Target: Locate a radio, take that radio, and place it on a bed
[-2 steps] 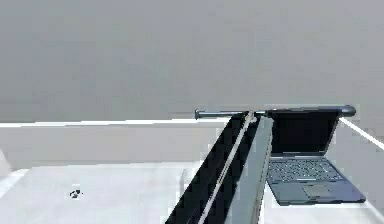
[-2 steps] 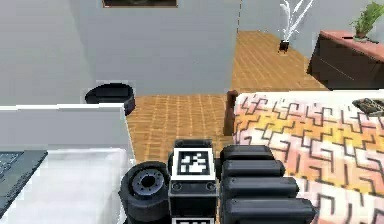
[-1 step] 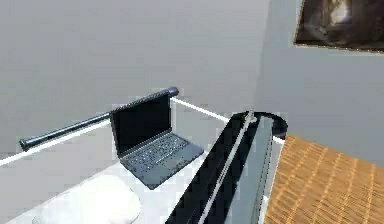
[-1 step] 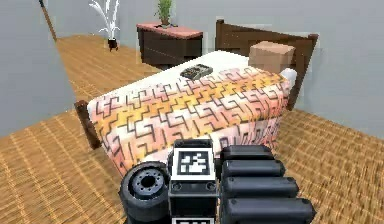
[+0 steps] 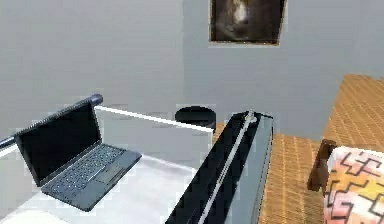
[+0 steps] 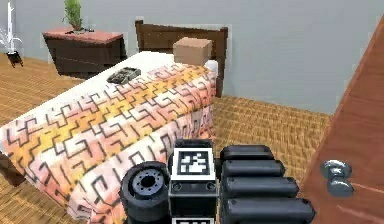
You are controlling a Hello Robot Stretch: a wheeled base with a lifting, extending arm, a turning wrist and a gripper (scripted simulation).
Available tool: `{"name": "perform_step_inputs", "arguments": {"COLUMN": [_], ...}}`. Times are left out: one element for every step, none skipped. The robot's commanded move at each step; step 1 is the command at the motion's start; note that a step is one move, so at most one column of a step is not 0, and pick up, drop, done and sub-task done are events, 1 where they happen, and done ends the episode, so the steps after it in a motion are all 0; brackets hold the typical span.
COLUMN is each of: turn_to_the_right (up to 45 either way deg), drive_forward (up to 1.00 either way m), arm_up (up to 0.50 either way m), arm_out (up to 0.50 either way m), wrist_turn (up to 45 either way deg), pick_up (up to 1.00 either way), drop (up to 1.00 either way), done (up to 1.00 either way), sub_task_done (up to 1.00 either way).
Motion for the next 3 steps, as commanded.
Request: {"name": "perform_step_inputs", "arguments": {"turn_to_the_right": [-45.0, -45.0, -36.0], "drive_forward": [0.0, 0.0, 0.0], "arm_up": [0.0, 0.0, 0.0], "arm_out": [0.0, 0.0, 0.0], "wrist_turn": [0.0, 0.0, 0.0], "pick_up": [0.0, 0.0, 0.0], "drop": [0.0, 0.0, 0.0], "done": [0.0, 0.0, 0.0], "sub_task_done": [0.0, 0.0, 0.0]}}
